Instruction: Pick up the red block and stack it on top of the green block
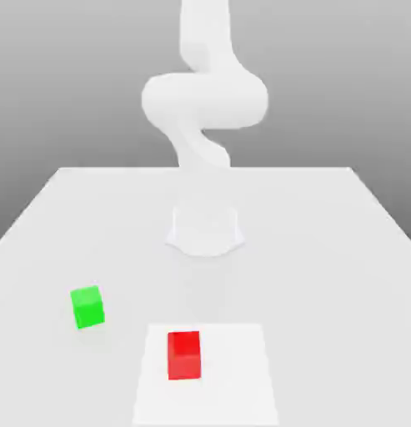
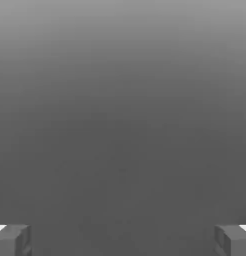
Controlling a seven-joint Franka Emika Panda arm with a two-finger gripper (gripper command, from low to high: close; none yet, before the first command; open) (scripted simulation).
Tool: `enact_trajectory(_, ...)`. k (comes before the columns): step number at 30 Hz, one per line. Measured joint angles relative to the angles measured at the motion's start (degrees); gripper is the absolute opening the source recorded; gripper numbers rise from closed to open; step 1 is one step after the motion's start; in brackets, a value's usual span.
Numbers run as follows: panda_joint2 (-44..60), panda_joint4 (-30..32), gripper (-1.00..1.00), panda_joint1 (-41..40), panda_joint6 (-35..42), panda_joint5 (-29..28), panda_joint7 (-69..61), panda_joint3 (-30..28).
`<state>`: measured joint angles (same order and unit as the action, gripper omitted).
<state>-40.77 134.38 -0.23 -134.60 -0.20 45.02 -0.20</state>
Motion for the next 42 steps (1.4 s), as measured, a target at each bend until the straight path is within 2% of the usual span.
enact_trajectory(19,40.0,20.3,0.00,-0.8,-22.4,0.2,-7.7,-3.2)
enact_trajectory(26,54.5,20.3,0.00,-2.2,-33.8,2.2,-9.8,-1.6)
enact_trajectory(27,55.9,20.1,-1.00,-2.4,-35.0,2.4,-9.9,-1.3)
enact_trajectory(34,55.8,20.1,-1.00,-2.4,-34.9,2.2,-9.7,-1.3)
enact_trajectory(40,44.8,21.8,-1.00,-2.5,-25.6,0.6,-8.5,-1.9)
enact_trajectory(42,41.5,23.2,-1.00,-6.7,-23.8,-0.6,-6.4,-3.8)
